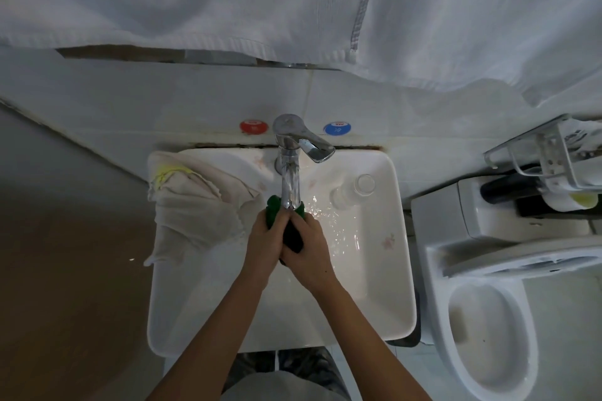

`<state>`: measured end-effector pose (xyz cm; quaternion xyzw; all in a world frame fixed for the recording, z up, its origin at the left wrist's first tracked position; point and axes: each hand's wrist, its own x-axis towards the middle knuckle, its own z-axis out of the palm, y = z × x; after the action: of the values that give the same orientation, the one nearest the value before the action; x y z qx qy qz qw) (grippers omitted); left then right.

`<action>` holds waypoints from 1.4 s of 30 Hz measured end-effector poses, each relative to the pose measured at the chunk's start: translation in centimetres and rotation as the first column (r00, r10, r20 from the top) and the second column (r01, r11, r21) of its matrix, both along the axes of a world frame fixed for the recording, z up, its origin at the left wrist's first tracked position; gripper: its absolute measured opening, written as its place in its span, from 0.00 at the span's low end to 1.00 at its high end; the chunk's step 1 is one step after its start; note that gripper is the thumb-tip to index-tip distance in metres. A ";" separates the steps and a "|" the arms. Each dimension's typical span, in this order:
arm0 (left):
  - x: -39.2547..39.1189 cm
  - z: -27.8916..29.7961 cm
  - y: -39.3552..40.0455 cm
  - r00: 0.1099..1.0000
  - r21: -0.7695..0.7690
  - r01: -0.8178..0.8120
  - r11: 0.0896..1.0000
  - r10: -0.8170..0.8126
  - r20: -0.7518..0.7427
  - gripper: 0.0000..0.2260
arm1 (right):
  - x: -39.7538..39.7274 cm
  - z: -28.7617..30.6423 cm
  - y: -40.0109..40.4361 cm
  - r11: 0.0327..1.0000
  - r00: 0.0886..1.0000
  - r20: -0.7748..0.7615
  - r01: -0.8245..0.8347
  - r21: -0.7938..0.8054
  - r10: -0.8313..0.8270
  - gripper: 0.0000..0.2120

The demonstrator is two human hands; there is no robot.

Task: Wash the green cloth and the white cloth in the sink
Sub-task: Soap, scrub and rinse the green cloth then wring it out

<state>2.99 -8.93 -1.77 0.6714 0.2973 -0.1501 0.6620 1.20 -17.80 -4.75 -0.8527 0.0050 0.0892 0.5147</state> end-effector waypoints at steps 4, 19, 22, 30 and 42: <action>0.1 -0.1 0.5 0.999 0.001 0.028 1.000 -0.028 0.022 0.10 | -0.6 0.7 -0.4 0.935 0.971 -0.194 0.193 0.299 -0.139 0.17; 0.0 0.5 2.3 0.990 -0.210 -0.059 0.976 0.085 0.113 0.20 | 0.4 1.1 0.1 0.720 0.807 -0.577 0.473 0.508 -0.123 0.26; -0.3 0.8 2.4 0.985 -0.141 0.054 0.989 -0.030 0.171 0.20 | 0.7 1.1 -0.3 0.713 0.824 -0.564 0.427 0.557 -0.053 0.24; -1.8 -1.1 0.8 0.982 0.134 0.120 0.984 -0.138 0.133 0.22 | 0.9 1.1 0.8 0.692 0.818 -0.468 0.550 0.468 -0.334 0.13; -0.5 -1.3 -0.3 0.978 0.497 0.019 0.868 -0.119 0.170 0.12 | 2.2 0.9 2.7 0.750 0.770 -0.455 0.600 0.279 -0.447 0.13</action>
<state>2.50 -9.21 -3.08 0.8395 0.2352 -0.0264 0.4891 3.38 -15.07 -3.81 -0.6570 0.3234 0.0919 0.6748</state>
